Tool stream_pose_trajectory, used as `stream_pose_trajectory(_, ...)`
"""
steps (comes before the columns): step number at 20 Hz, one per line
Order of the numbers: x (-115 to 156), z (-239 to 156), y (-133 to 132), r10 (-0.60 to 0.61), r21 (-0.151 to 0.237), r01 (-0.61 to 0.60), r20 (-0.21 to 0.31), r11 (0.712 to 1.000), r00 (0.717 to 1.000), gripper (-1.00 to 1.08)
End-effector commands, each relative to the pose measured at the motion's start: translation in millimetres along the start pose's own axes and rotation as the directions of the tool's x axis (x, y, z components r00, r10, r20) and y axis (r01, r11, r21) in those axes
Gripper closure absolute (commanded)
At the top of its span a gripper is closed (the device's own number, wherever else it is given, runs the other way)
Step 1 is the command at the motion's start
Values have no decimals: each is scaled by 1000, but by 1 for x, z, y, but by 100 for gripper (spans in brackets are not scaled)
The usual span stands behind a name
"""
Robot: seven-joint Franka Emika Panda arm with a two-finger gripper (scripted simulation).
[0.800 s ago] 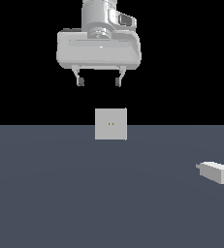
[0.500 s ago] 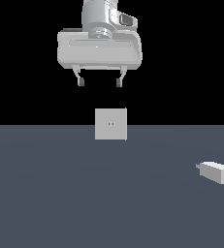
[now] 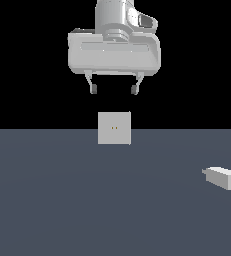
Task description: Plug the charger into the wall socket.
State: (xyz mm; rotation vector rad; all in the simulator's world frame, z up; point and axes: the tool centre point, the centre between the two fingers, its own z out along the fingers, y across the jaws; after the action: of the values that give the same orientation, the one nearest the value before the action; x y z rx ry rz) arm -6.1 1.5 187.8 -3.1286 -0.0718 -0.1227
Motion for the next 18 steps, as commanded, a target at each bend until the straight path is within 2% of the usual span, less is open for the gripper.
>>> stream_pose_trajectory(1, -8, 6, 12, -8, 0, 8, -16, 1000, 1000, -92)
stream_pose_trajectory(18, -59, 63, 110, -80, -2, 80, -147, 997, 986, -92)
